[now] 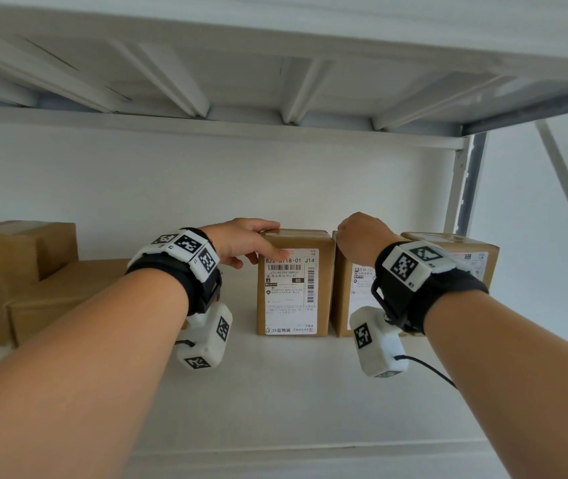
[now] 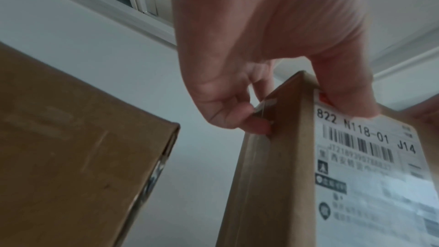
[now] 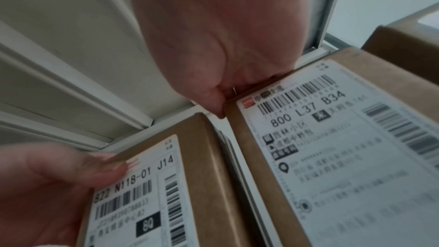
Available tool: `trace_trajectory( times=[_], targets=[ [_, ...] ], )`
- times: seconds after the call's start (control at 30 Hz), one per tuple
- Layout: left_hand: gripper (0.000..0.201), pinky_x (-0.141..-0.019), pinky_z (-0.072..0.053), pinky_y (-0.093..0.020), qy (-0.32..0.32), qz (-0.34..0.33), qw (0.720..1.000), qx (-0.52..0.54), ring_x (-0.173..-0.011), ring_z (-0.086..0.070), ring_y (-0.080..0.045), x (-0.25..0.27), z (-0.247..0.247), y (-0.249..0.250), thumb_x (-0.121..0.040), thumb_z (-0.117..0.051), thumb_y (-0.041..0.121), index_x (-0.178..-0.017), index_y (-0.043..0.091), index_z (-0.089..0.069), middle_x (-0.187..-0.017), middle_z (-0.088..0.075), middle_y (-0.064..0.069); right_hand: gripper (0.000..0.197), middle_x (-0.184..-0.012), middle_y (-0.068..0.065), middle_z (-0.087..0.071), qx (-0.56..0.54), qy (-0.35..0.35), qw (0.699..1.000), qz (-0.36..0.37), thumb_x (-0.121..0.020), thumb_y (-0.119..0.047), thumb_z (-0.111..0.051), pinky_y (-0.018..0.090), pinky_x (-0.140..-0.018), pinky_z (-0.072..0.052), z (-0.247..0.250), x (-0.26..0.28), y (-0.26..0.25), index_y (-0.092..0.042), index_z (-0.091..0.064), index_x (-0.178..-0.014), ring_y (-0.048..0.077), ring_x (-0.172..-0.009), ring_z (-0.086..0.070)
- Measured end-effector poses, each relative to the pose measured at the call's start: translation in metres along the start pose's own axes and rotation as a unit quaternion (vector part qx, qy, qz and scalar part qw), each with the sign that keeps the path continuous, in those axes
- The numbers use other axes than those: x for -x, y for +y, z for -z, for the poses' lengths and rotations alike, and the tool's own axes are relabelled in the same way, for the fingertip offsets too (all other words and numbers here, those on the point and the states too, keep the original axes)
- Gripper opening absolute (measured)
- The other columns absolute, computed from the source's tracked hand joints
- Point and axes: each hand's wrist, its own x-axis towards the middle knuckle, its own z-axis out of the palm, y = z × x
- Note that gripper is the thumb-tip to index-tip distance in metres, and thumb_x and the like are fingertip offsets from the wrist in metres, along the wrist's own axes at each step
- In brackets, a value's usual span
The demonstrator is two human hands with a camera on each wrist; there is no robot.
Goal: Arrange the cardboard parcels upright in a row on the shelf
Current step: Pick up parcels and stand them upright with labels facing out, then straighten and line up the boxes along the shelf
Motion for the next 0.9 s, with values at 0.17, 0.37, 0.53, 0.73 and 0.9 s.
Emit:
trace_trajectory(
  times=[0.17, 0.37, 0.53, 0.73, 0.9],
  targets=[
    [0.075, -0.072, -0.038, -0.029, -0.001, 0.011, 1.000, -0.004, -0.090, -0.051, -0.015, 0.004, -0.001, 0.004, -0.081, -0.075, 0.026, -0.146, 0.035, -0.039, -0.117, -0.061, 0.000, 0.031, -0.112, 0.018, -0.063, -0.002, 0.009, 1.000, 0.003, -0.097, -0.015, -0.039, 0.038, -0.083, -0.045, 0.001, 0.005, -0.001, 0.000, -0.062, -0.111, 0.034, -0.102, -0.060],
    [0.086, -0.073, -0.042, -0.028, 0.013, 0.019, 1.000, -0.002, -0.103, -0.052, -0.017, 0.015, 0.002, 0.003, -0.078, -0.078, 0.016, -0.148, 0.035, -0.033, -0.127, -0.057, 0.001, 0.030, -0.068, 0.004, -0.049, -0.060, 0.051, 0.997, -0.009, -0.090, -0.004, -0.036, 0.025, -0.053, -0.035, 0.004, 0.009, -0.006, -0.011, -0.040, -0.061, 0.021, -0.065, -0.049],
    [0.068, -0.076, -0.045, -0.027, 0.059, 0.021, 0.998, -0.003, -0.114, -0.052, -0.019, 0.035, 0.016, 0.005, -0.083, -0.072, 0.011, -0.143, 0.027, -0.043, -0.125, -0.055, -0.001, 0.030, -0.108, 0.010, -0.066, -0.064, 0.081, 0.993, 0.050, -0.093, -0.010, -0.040, 0.031, -0.081, -0.048, 0.013, 0.021, -0.026, -0.006, -0.066, -0.106, 0.028, -0.101, -0.062],
    [0.039, -0.073, -0.050, -0.025, 0.140, 0.012, 0.989, -0.038, -0.112, -0.057, -0.019, 0.061, 0.033, -0.001, -0.087, -0.066, 0.012, -0.125, 0.020, -0.062, -0.124, -0.060, -0.005, 0.029, -0.109, 0.011, -0.069, -0.082, 0.126, 0.980, 0.130, -0.089, -0.011, -0.047, 0.037, -0.088, -0.054, 0.013, 0.036, -0.056, -0.004, -0.070, -0.106, 0.026, -0.098, -0.065],
    [0.033, -0.072, -0.049, -0.026, 0.167, 0.023, 0.983, -0.073, -0.102, -0.058, -0.018, 0.082, 0.045, -0.011, -0.089, -0.062, 0.011, -0.121, 0.016, -0.065, -0.122, -0.061, -0.007, 0.027, -0.111, 0.003, -0.068, -0.121, 0.117, 0.970, 0.178, -0.086, -0.014, -0.053, 0.031, -0.087, -0.052, 0.004, 0.040, -0.080, -0.015, -0.070, -0.107, 0.022, -0.099, -0.064]
  ],
)
